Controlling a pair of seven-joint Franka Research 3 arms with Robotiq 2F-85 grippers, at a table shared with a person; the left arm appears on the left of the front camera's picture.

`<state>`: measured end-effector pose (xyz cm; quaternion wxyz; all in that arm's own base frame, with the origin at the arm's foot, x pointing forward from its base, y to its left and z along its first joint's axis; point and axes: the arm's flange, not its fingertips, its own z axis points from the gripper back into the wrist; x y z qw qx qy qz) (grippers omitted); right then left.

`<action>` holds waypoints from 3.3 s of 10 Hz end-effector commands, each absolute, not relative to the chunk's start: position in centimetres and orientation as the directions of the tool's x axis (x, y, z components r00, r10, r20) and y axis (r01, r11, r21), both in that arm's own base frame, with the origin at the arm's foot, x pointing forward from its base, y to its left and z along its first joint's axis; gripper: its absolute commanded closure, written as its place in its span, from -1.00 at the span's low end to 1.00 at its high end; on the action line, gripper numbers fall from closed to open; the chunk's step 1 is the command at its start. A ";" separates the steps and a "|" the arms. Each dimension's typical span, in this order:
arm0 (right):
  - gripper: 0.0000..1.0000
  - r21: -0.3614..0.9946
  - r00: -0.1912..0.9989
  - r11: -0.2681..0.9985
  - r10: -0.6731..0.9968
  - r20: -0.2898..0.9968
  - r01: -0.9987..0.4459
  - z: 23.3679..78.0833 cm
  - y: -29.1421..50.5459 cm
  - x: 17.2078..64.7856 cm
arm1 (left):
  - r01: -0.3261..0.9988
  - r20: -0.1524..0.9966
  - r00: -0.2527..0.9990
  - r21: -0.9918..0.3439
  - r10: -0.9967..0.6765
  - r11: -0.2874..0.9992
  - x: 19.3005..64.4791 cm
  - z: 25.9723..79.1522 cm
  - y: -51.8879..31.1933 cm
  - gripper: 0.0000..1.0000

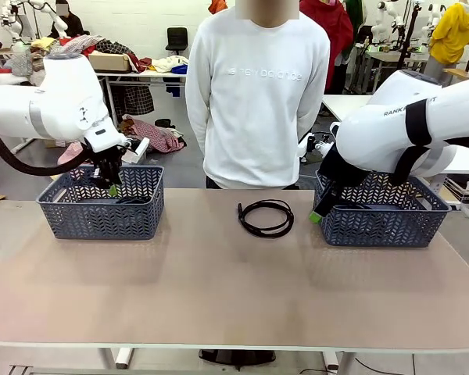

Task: Organize the cables according to human instructions.
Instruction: Pick up a bundle of cables and place it in the basket indicated by the human.

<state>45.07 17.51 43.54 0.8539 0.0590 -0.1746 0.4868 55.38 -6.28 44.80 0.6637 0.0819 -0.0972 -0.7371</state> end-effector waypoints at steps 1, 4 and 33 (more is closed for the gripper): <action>-1.00 -0.075 0.471 0.526 0.809 0.352 -0.847 43.7 17.6 45.2 | 0.969 0.054 -0.087 0.235 -0.995 -0.072 55.4 45.5 -6.1 -0.47; -1.00 -0.075 0.471 0.526 0.809 0.352 -0.847 43.7 17.6 45.2 | 0.981 0.085 -0.078 0.186 -0.993 -0.061 55.6 45.7 -5.9 -0.34; -1.00 -0.075 0.471 0.526 0.809 0.352 -0.847 43.7 17.6 45.2 | 0.966 0.398 0.213 0.049 -0.892 0.253 42.9 42.2 -19.8 -1.00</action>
